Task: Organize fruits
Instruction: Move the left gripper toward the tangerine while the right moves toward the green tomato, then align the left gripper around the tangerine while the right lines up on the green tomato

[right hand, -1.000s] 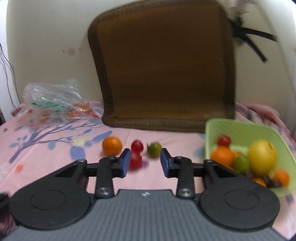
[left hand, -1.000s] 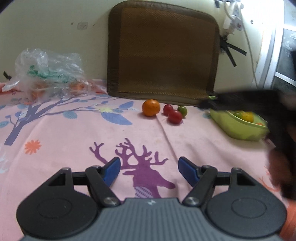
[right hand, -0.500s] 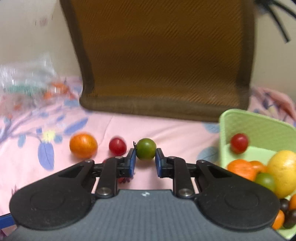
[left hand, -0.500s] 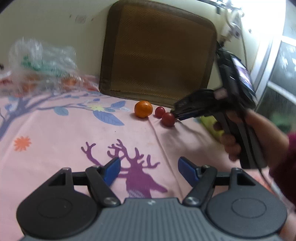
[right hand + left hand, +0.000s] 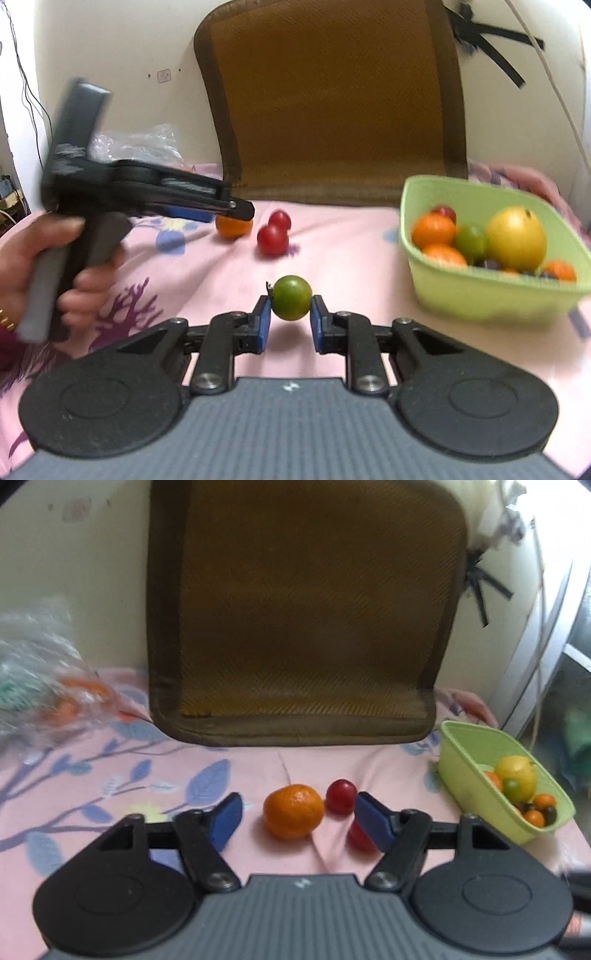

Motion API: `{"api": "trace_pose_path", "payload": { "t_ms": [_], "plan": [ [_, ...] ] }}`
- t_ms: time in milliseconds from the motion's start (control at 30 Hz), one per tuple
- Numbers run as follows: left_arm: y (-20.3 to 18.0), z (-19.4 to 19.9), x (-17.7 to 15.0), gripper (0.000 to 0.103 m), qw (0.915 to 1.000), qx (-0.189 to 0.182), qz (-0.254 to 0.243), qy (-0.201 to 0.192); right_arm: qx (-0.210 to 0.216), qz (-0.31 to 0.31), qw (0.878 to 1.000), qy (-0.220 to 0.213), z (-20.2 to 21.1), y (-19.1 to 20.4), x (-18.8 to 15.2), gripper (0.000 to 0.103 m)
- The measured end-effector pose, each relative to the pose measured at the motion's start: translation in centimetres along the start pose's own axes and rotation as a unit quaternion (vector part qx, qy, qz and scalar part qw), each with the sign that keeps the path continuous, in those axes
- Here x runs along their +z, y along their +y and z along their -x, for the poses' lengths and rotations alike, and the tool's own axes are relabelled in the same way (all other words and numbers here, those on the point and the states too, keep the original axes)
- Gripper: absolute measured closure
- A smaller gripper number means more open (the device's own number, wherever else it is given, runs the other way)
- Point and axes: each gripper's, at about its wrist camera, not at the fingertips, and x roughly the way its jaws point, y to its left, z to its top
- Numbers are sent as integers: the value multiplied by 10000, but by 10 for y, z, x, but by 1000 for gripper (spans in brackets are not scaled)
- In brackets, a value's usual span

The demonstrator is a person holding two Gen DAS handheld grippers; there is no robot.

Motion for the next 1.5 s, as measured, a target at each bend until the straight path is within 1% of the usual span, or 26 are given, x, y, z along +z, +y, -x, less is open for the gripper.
{"api": "trace_pose_path", "payload": {
  "t_ms": [33,67,100,167,233,267,333,433,467,500,600,700,733,800,833,1000,1033,1067,1100,1133,1500],
  "plan": [
    [0,-8,-1,62,9999,64,39,100,-2,-25,10000,-18,3,0,-3,78],
    [1,-11,-4,62,9999,7,128,90,-18,-47,10000,-56,7,0,-5,78],
    [1,-8,-6,63,9998,35,161,67,-44,-89,9999,-114,13,-1,-7,78],
    [-5,6,-12,63,9998,91,185,42,-31,-210,9996,-191,17,-1,-10,78],
    [-14,37,-23,63,9996,-161,179,-156,-57,-324,9991,-276,31,-4,-16,78],
    [-22,54,-32,63,9992,-296,113,-236,-112,-346,9988,-315,40,-5,-21,78],
    [-47,88,-58,62,9980,-513,-198,-303,-221,-396,9984,-351,59,-6,-34,78],
    [-83,122,-101,62,9943,-908,-495,-269,-391,-373,9979,-362,85,-3,-58,78],
    [-94,129,-113,62,9930,-985,-598,-261,-467,-327,9976,-380,93,-1,-66,78],
    [-106,135,-126,62,9919,-1003,-732,-265,-529,-287,9974,-394,100,2,-74,78],
    [-134,146,-158,62,9885,-901,-1172,-314,-649,-249,9968,-394,117,8,-96,78],
    [-147,147,-177,62,9881,-861,-1261,-171,-694,-299,9964,-377,125,8,-108,77],
    [-150,146,-181,62,9885,-826,-1258,-136,-714,-310,9962,-387,128,7,-111,77],
    [-153,144,-187,61,9901,-621,-1256,-111,-781,-278,9958,-375,128,8,-113,75],
    [-153,148,-189,59,9907,-565,-1231,-116,-807,-251,9956,-397,129,9,-114,75],
    [-152,148,-194,56,9933,-475,-1052,48,-994,-10,9938,-490,130,20,-122,73],
    [-153,149,-195,54,9935,-415,-1064,37,-990,-7,9938,-502,131,21,-123,71],
    [-153,151,-197,53,9936,-372,-1062,36,-981,-17,9939,-513,132,20,-124,65],
    [-153,152,-197,53,9939,-349,-1049,44,-977,-34,9938,-525,132,20,-125,60],
    [-153,152,-198,53,9940,-339,-1035,45,-990,-46,9936,-545,133,20,-126,59],
    [-155,151,-197,51,9947,-291,-979,69,-1065,-78,9927,-567,135,21,-130,59]
  ]
}}
